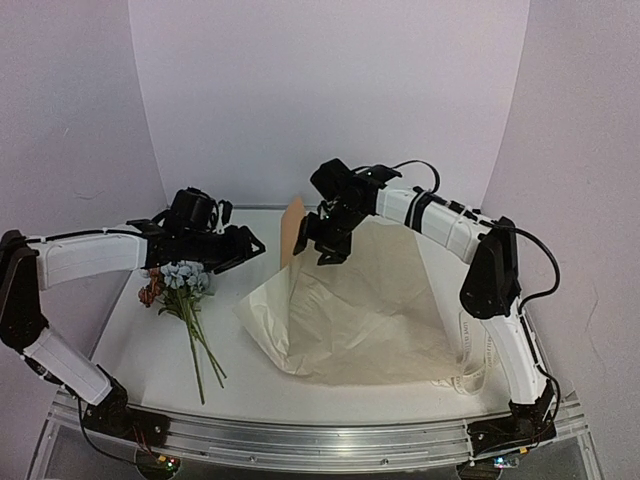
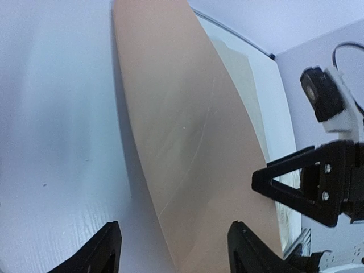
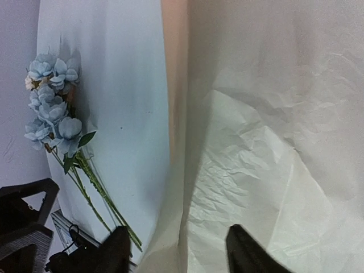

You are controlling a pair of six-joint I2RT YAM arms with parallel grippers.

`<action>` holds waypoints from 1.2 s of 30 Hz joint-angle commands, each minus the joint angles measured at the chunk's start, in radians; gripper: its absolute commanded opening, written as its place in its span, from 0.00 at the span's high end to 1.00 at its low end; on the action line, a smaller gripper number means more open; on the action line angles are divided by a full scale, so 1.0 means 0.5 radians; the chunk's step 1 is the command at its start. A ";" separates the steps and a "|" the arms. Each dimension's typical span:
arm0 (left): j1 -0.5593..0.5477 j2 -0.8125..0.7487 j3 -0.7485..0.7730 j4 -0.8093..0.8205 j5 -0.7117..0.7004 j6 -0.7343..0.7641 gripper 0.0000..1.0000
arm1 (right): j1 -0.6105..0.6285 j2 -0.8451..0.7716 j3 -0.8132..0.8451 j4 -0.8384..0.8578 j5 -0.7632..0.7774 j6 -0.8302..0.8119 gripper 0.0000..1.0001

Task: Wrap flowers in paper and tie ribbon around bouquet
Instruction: Unfold the folded wrapping paper at the center of the board.

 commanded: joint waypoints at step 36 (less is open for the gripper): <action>0.399 0.845 0.334 -0.099 0.171 0.211 0.20 | -0.721 -1.158 -2.086 0.213 -0.087 -0.816 0.02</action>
